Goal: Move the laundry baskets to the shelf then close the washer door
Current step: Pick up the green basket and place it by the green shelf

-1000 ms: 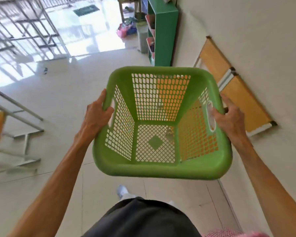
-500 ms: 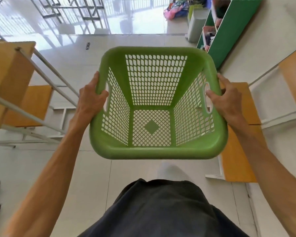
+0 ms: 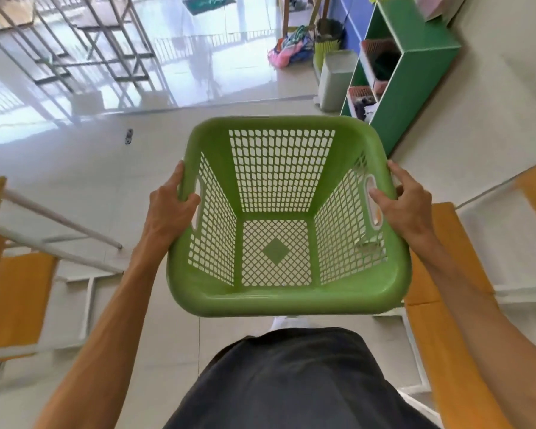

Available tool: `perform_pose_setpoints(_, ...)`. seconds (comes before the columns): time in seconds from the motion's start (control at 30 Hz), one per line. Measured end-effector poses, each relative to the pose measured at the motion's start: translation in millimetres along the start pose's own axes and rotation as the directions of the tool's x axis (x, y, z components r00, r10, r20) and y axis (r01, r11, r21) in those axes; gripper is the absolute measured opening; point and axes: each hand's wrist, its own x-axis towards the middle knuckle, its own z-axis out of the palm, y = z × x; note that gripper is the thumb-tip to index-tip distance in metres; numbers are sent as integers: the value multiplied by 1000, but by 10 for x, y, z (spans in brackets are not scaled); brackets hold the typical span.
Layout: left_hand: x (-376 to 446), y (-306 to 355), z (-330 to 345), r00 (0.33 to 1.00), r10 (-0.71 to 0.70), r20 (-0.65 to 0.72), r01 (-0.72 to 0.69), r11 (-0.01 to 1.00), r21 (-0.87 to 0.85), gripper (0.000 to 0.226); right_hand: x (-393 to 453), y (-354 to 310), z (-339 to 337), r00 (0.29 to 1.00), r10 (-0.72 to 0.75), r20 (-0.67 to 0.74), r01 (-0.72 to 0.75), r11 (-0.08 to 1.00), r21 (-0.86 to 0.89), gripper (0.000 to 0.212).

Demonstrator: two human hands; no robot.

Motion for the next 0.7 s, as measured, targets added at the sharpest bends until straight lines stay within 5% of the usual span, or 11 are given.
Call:
perform_pose_setpoints(0.43,3195,579,764,970,111,214,-118,993,20,68,2159,-107,313,961,229,-156,-224,973,47,64)
perform_pose_setpoints(0.7,5200,1344,1512,829,252,499,-317,947,48,74,2854,-146,448,769,515,-378,-465,857,222,62)
